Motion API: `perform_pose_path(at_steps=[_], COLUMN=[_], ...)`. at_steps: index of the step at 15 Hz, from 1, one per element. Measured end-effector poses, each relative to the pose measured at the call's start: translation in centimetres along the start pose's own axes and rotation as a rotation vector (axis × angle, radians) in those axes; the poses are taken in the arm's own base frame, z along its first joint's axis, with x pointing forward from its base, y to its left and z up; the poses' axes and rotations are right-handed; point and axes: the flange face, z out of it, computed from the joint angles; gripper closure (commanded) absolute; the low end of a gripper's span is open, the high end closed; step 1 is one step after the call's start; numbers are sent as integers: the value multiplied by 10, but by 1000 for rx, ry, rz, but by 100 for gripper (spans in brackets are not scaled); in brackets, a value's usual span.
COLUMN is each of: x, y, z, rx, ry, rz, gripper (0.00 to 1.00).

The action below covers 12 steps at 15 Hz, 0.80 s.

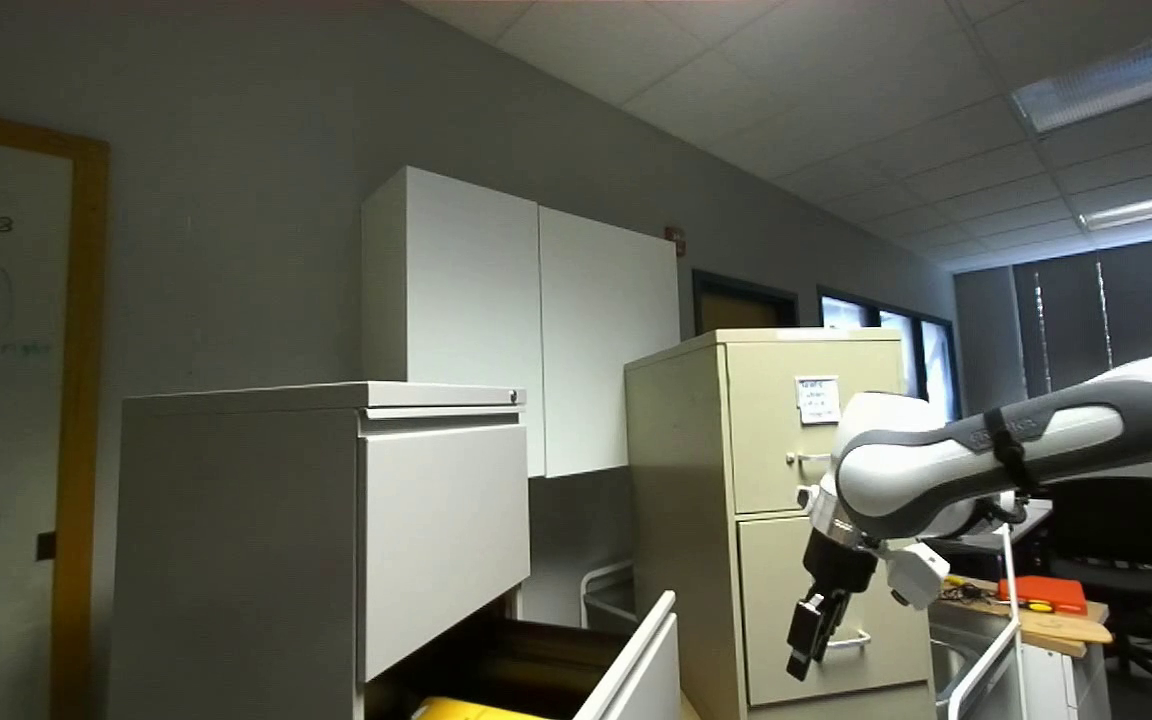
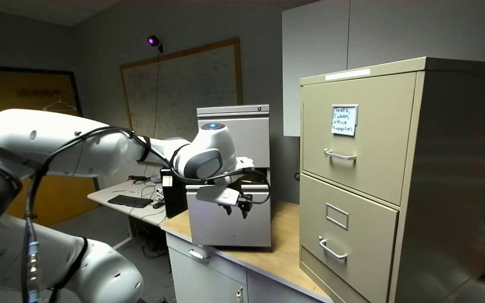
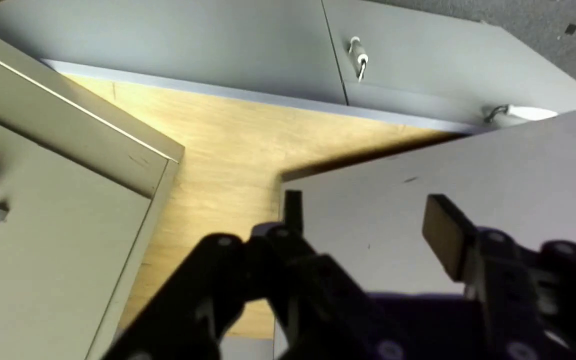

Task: Close the bottom drawer

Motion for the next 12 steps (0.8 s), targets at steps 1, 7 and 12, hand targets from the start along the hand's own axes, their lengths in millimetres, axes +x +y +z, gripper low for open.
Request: perform_pose_path(at_steps=[1,7,12], x=[7,48,89], y=[2,4,0], z=[10,55,64], rx=[23,172,319], ry=[31,186,288], rz=[24,126,146], gripper=[73,100,100])
